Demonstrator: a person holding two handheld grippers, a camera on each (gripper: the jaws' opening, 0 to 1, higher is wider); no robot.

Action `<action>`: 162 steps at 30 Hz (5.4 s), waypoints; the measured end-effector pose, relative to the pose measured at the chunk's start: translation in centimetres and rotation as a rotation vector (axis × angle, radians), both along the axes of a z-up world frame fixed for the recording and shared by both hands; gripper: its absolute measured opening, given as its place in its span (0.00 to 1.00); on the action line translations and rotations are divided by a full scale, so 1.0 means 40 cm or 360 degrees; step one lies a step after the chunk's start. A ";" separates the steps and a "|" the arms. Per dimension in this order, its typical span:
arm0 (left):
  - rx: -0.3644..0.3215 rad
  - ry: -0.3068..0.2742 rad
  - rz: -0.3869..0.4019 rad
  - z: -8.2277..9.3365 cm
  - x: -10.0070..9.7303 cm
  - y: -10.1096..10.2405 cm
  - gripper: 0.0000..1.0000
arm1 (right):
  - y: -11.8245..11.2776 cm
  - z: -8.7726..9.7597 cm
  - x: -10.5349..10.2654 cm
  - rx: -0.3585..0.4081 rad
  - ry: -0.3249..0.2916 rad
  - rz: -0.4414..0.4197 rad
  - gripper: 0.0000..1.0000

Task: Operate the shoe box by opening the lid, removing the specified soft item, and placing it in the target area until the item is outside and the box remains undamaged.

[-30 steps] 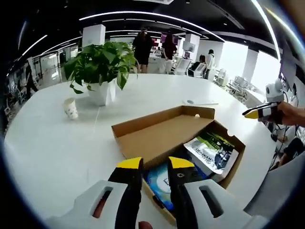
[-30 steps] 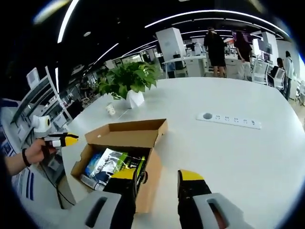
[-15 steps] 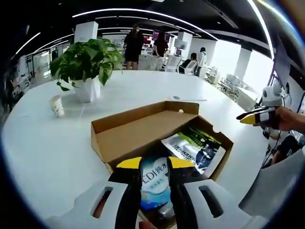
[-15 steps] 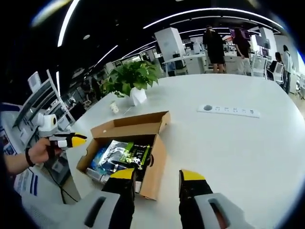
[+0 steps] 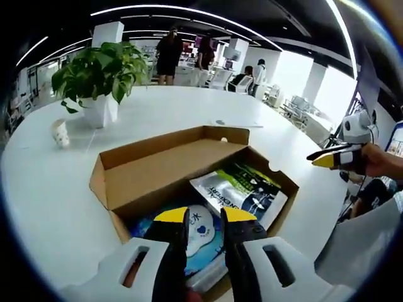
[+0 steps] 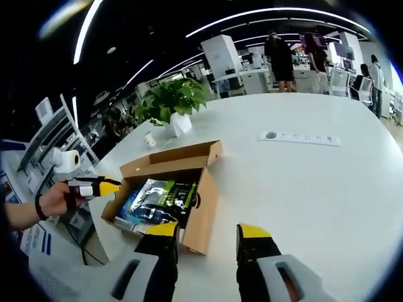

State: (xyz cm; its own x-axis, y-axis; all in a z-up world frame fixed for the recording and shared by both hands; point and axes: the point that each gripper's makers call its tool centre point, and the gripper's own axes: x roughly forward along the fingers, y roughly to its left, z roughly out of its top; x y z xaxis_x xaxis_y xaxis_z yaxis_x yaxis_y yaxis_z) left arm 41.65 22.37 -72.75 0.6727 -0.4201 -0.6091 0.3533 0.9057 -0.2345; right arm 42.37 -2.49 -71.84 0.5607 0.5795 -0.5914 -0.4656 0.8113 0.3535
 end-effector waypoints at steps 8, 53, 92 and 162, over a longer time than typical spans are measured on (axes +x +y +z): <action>-0.0058 0.0096 -0.0027 -0.047 -0.007 -0.036 0.21 | -0.024 0.001 -0.009 0.0007 0.0000 -0.0016 0.33; -0.0384 0.0322 0.0044 -0.096 -0.017 -0.097 0.00 | 0.034 -0.034 -0.063 -0.0009 0.0059 0.0105 0.34; -0.0376 0.0334 0.0076 -0.119 -0.054 -0.019 0.00 | 0.258 -0.066 -0.044 0.0079 0.0145 0.0305 0.32; -0.0313 0.0209 -0.0147 -0.016 -0.027 -0.198 0.00 | 0.111 -0.029 -0.005 0.0180 0.0111 0.0052 0.00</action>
